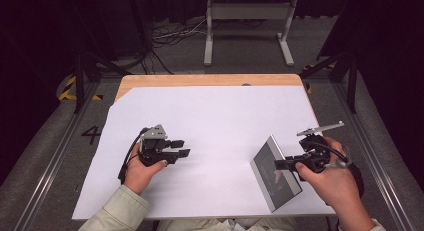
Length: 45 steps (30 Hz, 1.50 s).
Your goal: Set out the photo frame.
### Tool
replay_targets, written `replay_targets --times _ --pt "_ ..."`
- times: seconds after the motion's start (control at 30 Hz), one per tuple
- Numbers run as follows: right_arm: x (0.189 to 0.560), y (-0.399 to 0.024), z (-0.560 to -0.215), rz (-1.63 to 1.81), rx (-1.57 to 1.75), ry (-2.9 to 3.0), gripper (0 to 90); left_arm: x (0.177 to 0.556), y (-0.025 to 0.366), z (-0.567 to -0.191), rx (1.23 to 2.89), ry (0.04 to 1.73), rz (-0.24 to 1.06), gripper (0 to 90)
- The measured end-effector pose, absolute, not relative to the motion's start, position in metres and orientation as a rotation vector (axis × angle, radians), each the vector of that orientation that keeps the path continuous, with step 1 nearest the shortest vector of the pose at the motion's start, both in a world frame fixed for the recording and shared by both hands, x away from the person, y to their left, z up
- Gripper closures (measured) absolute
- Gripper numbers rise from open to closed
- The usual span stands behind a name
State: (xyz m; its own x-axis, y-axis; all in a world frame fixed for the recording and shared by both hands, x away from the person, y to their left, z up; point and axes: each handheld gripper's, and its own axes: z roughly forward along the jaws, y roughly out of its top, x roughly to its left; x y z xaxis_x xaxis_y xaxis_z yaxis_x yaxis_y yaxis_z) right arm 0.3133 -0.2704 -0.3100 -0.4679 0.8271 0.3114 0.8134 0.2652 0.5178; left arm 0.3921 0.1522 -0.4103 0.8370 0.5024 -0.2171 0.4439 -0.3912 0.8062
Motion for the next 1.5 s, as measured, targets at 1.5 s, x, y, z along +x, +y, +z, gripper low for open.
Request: replay_targets --times 1.5 --pt "0.356 -0.249 -0.269 0.95 1.359 2.549 84.5 0.387 0.182 -0.415 2.022 0.804 0.112 56.1"
